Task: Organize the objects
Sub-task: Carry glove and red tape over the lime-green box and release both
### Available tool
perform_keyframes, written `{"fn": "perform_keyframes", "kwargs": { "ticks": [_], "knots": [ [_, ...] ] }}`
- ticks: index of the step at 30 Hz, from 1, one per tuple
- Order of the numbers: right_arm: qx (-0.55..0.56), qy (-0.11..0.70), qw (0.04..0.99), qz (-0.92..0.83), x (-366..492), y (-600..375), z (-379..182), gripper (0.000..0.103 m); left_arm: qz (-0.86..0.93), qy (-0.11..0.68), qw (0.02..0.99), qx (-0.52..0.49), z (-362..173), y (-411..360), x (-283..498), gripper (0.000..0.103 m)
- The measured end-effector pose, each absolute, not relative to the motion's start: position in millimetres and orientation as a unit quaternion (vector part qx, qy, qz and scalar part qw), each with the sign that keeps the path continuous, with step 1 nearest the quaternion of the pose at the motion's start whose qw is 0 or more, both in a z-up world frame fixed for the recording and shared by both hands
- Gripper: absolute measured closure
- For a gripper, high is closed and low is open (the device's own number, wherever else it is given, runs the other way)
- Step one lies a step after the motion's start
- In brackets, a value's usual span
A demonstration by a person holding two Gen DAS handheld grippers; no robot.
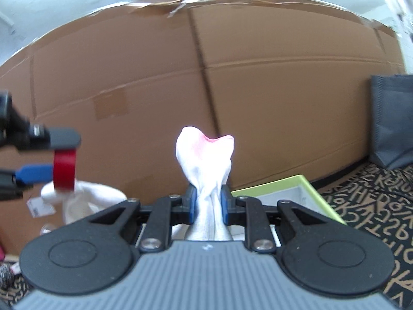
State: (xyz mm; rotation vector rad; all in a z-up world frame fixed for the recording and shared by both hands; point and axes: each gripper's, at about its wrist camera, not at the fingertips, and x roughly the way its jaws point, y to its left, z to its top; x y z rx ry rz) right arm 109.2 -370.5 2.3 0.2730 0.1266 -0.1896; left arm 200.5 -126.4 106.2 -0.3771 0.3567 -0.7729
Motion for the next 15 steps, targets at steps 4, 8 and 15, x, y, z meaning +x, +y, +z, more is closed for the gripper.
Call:
{"fn": "perform_keyframes", "kwargs": {
  "ticks": [4,8,15],
  "knots": [
    [0.165,0.055,0.979,-0.104,112,-383,-2,0.085,-0.386,0.168,0.890,-0.177,117,-158,207,0.052],
    [0.150,0.041,0.981,-0.111,114,-392,-7,0.085,-0.389,0.183,0.886,-0.176,110,-187,220,0.052],
    [0.122,0.091,0.976,-0.157,135,-398,-25,0.043,-0.380,0.230,0.882,-0.157,70,-227,256,0.041]
  ]
}}
